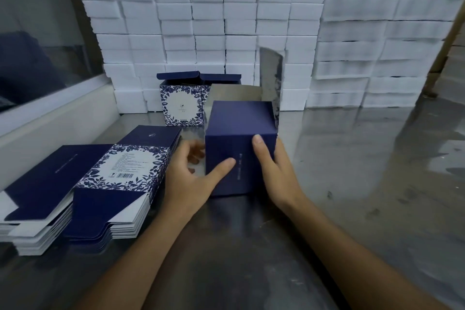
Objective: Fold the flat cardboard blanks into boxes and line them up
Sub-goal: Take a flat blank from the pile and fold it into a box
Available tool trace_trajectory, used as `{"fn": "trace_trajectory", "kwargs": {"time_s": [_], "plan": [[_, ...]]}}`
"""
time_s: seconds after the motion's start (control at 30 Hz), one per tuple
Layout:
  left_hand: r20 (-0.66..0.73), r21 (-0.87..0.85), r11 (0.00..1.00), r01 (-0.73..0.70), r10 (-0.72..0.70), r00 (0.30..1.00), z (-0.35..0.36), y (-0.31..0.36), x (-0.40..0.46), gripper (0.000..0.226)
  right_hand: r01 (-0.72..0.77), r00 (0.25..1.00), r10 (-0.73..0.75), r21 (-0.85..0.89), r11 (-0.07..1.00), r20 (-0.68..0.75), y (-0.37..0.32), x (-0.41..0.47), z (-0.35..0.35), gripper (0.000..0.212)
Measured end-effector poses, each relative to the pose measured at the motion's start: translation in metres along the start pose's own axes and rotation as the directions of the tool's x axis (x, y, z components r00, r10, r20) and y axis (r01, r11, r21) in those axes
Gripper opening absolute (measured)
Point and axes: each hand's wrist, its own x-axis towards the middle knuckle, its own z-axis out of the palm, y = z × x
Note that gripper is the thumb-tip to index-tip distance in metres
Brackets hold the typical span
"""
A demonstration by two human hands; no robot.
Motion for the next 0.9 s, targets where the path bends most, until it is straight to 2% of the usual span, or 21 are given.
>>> {"fn": "trace_trajectory", "kwargs": {"time_s": [0.23,0.4,0.53,0.63,0.7,0.8,0.9], "plan": [[0.265,-0.005,0.993,-0.114,0.111,0.958,-0.003,0.0,-0.003,0.053,-0.122,0.985,0.138,0.148,0.981,-0.101,-0.012,0.005,-0.005,0.017],[0.211,0.175,0.943,-0.283,0.244,0.946,-0.001,0.006,-0.008,0.057,-0.2,0.956,0.238,0.215,0.956,-0.171,-0.019,0.009,-0.01,0.03],[0.16,0.27,0.879,-0.393,0.362,0.918,-0.001,0.014,-0.01,0.063,-0.16,0.937,0.205,0.173,0.972,-0.283,-0.031,0.014,-0.015,0.02],[0.117,0.348,0.849,-0.396,0.38,0.918,0.0,0.02,-0.012,0.063,-0.174,0.957,0.179,0.041,0.984,-0.227,-0.025,0.01,-0.012,0.029],[0.074,0.41,0.834,-0.369,0.373,0.925,-0.002,0.023,-0.013,0.063,-0.229,0.959,0.222,-0.022,0.973,-0.179,-0.018,0.005,-0.01,0.04],[0.057,0.483,0.804,-0.346,0.366,0.929,-0.004,0.024,-0.012,0.063,-0.278,0.949,0.251,-0.128,0.952,-0.189,-0.017,0.007,-0.013,0.055],[0.09,0.536,0.764,-0.359,0.371,0.924,-0.004,0.022,-0.01,0.063,-0.255,0.966,0.248,-0.113,0.96,-0.078,-0.02,0.008,-0.013,0.056]]}}
